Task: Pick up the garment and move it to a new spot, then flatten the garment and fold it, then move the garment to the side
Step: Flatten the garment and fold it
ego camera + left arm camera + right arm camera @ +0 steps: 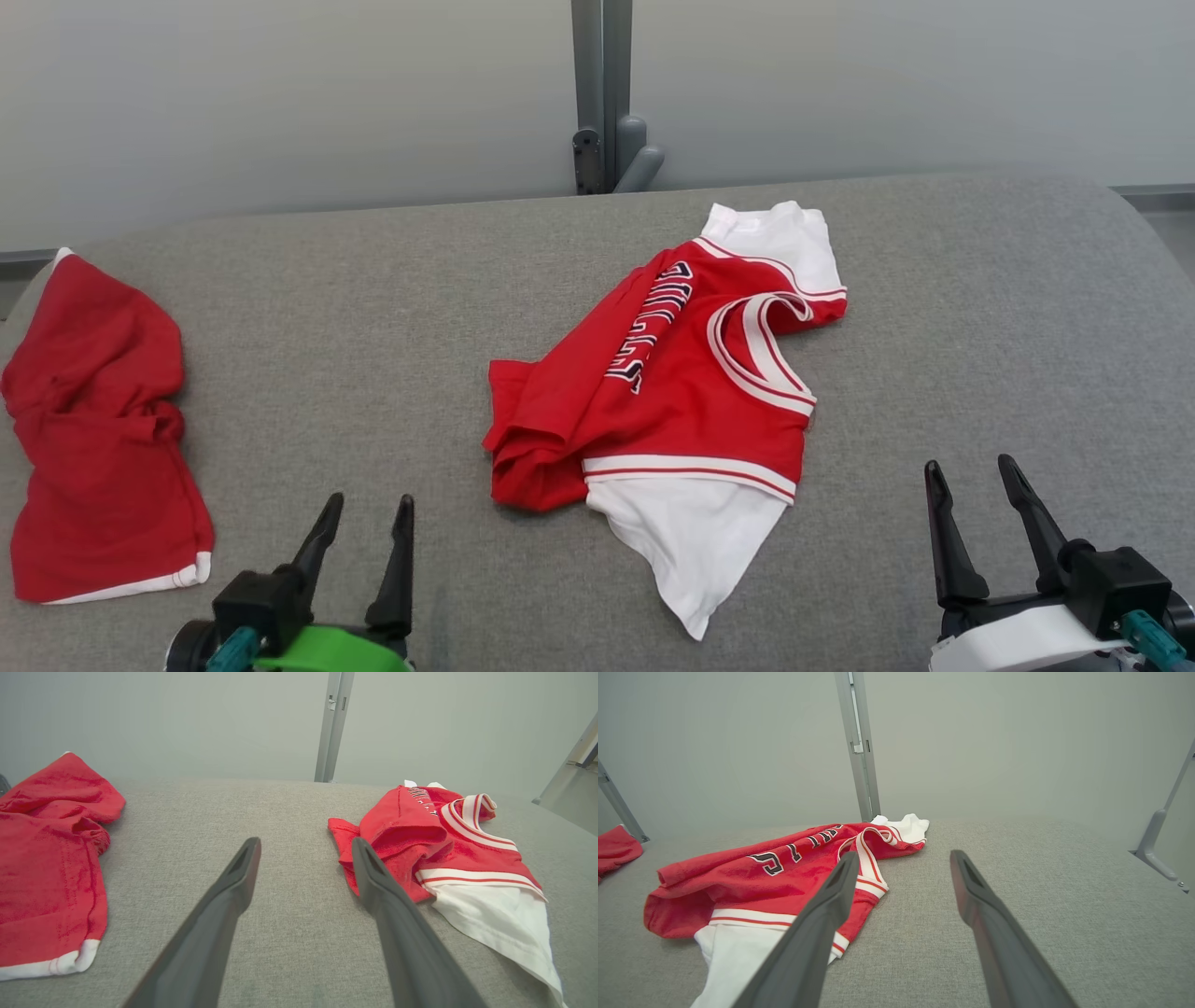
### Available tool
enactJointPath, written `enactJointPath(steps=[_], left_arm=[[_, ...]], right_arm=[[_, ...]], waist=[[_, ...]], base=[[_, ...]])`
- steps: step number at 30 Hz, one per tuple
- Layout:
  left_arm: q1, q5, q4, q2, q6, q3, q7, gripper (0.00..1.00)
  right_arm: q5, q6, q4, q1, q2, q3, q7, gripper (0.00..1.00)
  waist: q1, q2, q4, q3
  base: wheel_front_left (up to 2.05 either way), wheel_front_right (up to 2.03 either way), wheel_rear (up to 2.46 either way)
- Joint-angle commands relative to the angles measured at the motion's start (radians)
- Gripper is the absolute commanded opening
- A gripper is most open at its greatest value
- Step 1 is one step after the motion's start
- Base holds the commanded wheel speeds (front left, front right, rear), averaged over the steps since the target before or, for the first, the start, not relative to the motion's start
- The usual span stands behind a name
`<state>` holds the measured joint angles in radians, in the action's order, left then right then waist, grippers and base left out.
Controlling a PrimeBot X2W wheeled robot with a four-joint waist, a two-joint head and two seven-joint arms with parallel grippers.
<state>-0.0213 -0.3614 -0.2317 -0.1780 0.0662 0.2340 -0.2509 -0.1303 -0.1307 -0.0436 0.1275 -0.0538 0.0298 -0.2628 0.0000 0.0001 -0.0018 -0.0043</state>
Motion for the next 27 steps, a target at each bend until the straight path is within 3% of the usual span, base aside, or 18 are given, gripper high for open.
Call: enactJointPath(steps=[1,12,25,26,27], left_arm=[[0.046,0.012,-0.015,0.004,0.012,0.017,0.013,1.00],[0.248,0.034,-0.145,0.025,0.047,0.133,0.111,1.00],[0.310,0.012,-0.256,0.006,0.040,0.142,0.159,1.00],[0.313,0.010,-0.261,0.002,0.039,0.140,0.159,0.93],[0.317,0.008,-0.266,-0.002,0.040,0.138,0.158,0.35]], right_arm=[[-0.008,0.000,-0.001,-0.012,-0.003,0.001,-0.003,1.00],[-0.011,0.000,-0.003,-0.043,0.001,0.005,-0.003,1.00],[-0.035,0.000,0.006,-0.055,0.003,0.007,-0.003,1.00],[-0.035,0.000,0.006,-0.054,0.002,0.006,-0.003,1.00],[-0.036,0.000,0.005,-0.055,0.002,0.005,-0.003,1.00]], waist=[[0.0000,-0.0001,-0.021,0.018],[0.0000,-0.0001,-0.123,0.073],[0.0000,-0.0001,-0.200,0.106],[0.0000,-0.0001,-0.202,0.108],[0.0000,-0.0001,-0.204,0.109]], base=[[0.00,0.00,0.00],[0.00,0.00,0.00],[0.00,0.00,0.00],[0.00,0.00,0.00],[0.00,0.00,0.00]])
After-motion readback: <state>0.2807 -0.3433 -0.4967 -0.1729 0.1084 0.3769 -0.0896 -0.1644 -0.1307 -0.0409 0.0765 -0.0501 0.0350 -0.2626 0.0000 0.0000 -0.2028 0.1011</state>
